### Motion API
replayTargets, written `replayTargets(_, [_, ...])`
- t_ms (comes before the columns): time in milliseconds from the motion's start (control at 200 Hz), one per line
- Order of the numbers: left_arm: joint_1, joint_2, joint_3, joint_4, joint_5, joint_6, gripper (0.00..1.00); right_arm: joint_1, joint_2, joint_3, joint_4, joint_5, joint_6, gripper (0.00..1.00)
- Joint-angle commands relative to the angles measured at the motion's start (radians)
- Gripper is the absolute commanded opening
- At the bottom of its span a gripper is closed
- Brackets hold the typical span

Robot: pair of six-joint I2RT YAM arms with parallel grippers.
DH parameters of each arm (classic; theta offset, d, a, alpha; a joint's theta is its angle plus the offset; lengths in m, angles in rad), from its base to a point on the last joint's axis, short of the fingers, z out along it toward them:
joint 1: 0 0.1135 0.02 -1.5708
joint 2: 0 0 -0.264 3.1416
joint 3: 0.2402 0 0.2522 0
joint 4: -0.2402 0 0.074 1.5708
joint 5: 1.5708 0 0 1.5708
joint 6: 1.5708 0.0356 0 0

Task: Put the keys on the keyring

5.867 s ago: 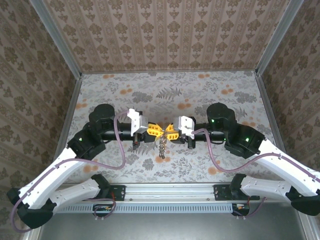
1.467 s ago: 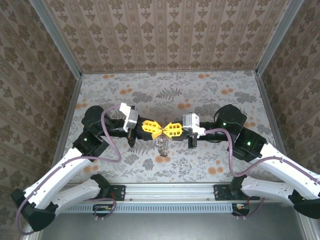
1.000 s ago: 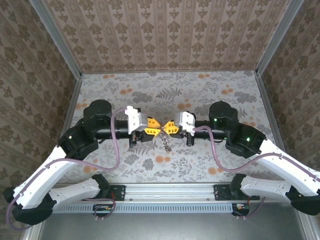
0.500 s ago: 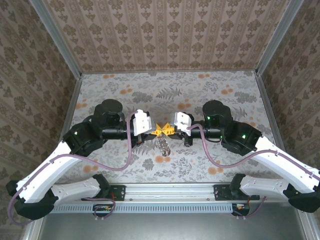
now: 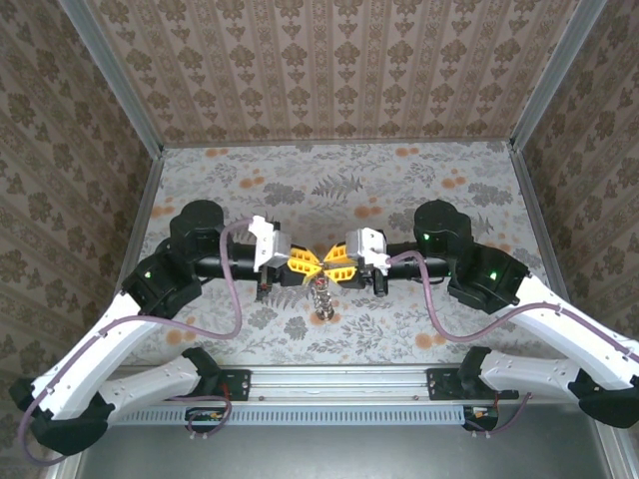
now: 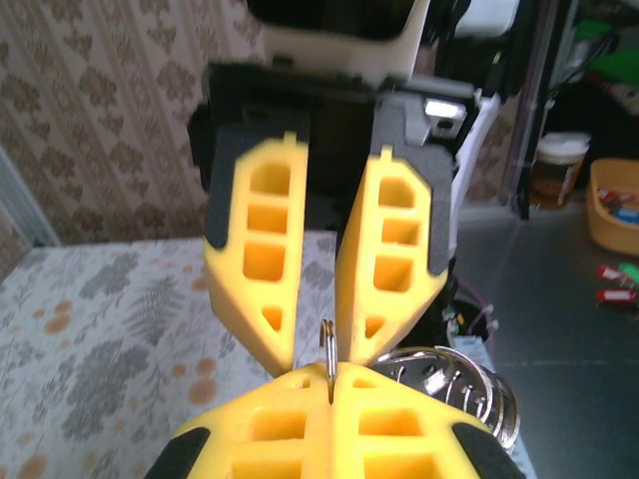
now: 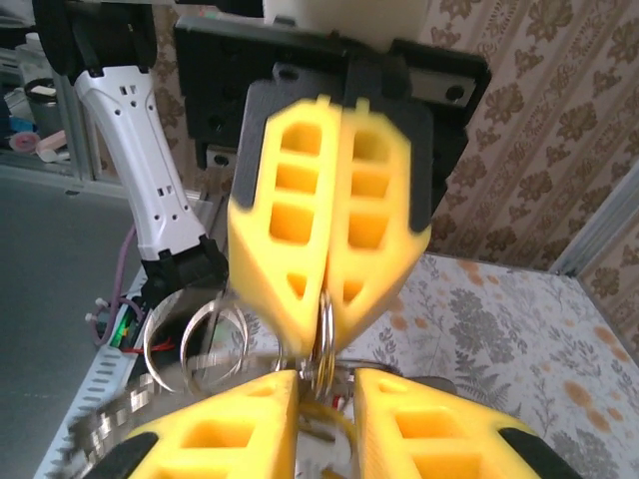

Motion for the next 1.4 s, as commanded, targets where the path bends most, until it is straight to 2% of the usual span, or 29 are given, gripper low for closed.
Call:
replayTargets(0, [0.024, -0.039, -0.016, 0.194, 0.140, -0.107, 0.00, 0.002, -0.018, -0.033, 0.051, -0.064, 0.017, 0.22])
replayTargets(165, [0.025, -0.039, -0.034, 0.250, 0.143, -0.141, 0.00, 0.002, -0.022, -0.051, 0.104, -0.104, 0.032, 0.21])
replayTargets(335, [0.028, -0.041, -0.038, 0.248, 0.111, -0.144, 0.00, 0.001, -0.049, -0.069, 0.112, -0.067, 0.028, 0.19])
replayTargets(415, [0.032, -0.043, -0.029, 0.193, 0.045, -0.123, 0.00, 0.001, -0.073, -0.097, 0.133, 0.010, 0.046, 0.21])
replayTargets(515, [0.044, -0.046, -0.023, 0.065, -0.115, -0.096, 0.00, 0.000, -0.115, -0.161, 0.147, 0.215, 0.117, 0.27])
replayTargets(615, [0.044, -0.069, -0.067, -0.039, -0.267, -0.090, 0.00, -0.006, -0.194, -0.298, 0.191, 0.397, 0.190, 0.40])
replayTargets(660, [0.043, -0.078, -0.103, -0.056, -0.310, -0.093, 0.00, -0.011, -0.228, -0.352, 0.199, 0.458, 0.200, 0.49])
replayTargets(700, [0.043, -0.080, -0.130, -0.068, -0.341, -0.097, 0.00, -0.016, -0.248, -0.387, 0.205, 0.510, 0.198, 0.68])
replayTargets(740, [0.045, -0.073, -0.152, -0.078, -0.363, -0.094, 0.00, -0.023, -0.258, -0.413, 0.212, 0.560, 0.194, 0.97])
replayTargets(755, [0.044, -0.070, -0.158, -0.079, -0.373, -0.094, 0.00, -0.025, -0.260, -0.421, 0.219, 0.581, 0.194, 1.00])
replayTargets(820, [0.044, -0.039, -0.180, -0.076, -0.405, -0.091, 0.00, -0.050, -0.249, -0.445, 0.239, 0.647, 0.212, 1.00])
replayTargets(1035, [0.044, 0.171, -0.125, -0.116, -0.454, -0.080, 0.00, -0.150, -0.220, -0.504, 0.311, 0.724, 0.332, 1.00])
replayTargets(1255, [0.045, 0.422, -0.057, -0.072, -0.456, -0.107, 0.00, -0.233, -0.318, -0.615, 0.422, 0.774, 0.398, 1.00])
replayTargets(1395, [0.057, 0.586, 0.003, -0.019, -0.427, -0.133, 0.00, -0.289, -0.391, -0.650, 0.421, 0.802, 0.402, 1.00])
